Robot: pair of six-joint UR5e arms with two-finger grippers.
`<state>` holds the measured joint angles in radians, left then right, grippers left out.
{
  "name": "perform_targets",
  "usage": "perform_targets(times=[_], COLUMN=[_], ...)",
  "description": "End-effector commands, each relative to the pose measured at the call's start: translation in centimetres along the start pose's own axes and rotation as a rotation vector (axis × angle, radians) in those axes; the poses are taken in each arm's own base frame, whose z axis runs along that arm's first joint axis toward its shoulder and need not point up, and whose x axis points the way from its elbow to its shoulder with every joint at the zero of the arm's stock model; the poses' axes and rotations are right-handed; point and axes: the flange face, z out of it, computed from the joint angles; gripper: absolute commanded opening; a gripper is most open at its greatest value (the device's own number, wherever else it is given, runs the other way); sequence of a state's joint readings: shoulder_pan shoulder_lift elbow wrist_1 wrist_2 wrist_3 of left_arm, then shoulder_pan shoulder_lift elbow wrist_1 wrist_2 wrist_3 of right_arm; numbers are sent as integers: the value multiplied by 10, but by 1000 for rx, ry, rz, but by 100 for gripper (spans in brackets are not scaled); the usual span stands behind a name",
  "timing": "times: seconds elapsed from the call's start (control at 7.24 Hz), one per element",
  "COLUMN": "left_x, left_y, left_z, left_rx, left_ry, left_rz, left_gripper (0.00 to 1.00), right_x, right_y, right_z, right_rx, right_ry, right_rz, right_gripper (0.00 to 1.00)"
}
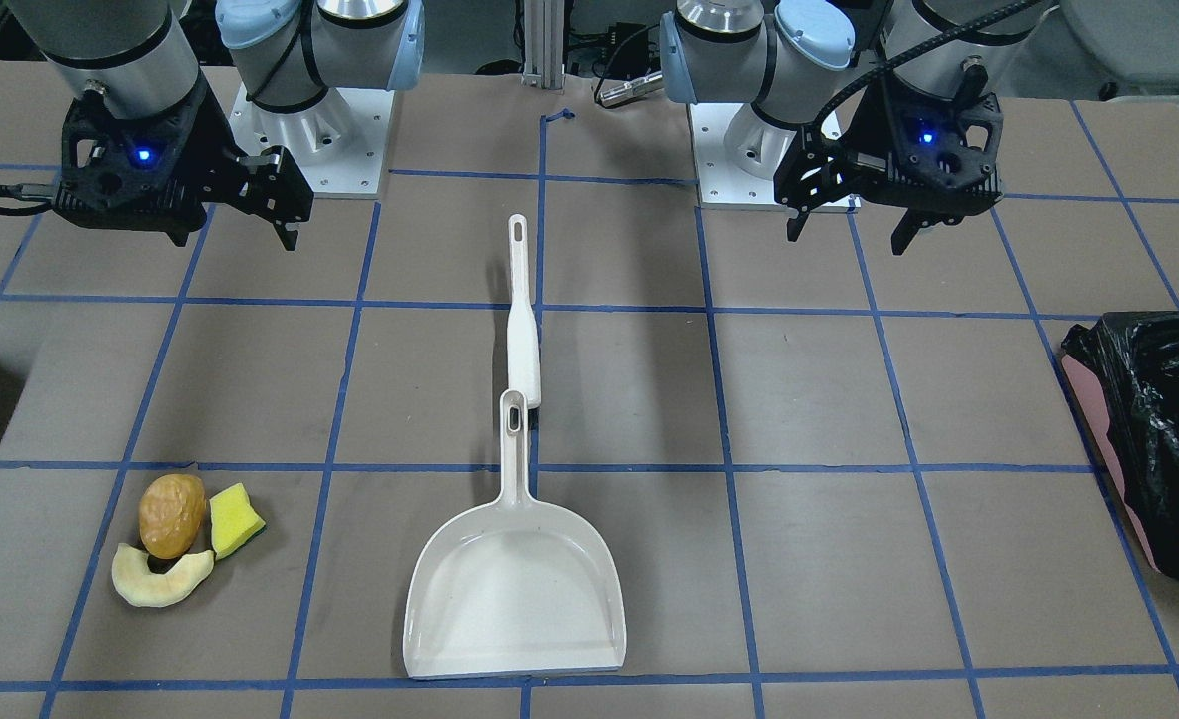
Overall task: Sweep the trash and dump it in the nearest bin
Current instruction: 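Move the right gripper toward the dustpan while the left approaches the brush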
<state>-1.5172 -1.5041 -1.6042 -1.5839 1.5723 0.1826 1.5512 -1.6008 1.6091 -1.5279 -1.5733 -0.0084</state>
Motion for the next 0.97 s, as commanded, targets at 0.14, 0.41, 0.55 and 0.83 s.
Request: perform_targets(times=[0.14,0.41,0.55,0.83], left_x=[0,-7,-6,-7], left_y=[0,-1,-2,-3], left_z=[1,9,10,18], left_rx=[-5,-45,-43,-28], left_ry=[-1,8,22,8], left_rz=[0,-12,-16,-11], left_gripper=[100,100,100,100], right_x=[-6,-6,-6,-5], right_y=[0,1,0,2], right_z=[9,9,9,6], right_rx=[-13,-14,-13,-7], right_ry=[-44,-48,-42,-44], right_rz=[-5,-5,-6,-5], right_gripper=[100,100,100,100])
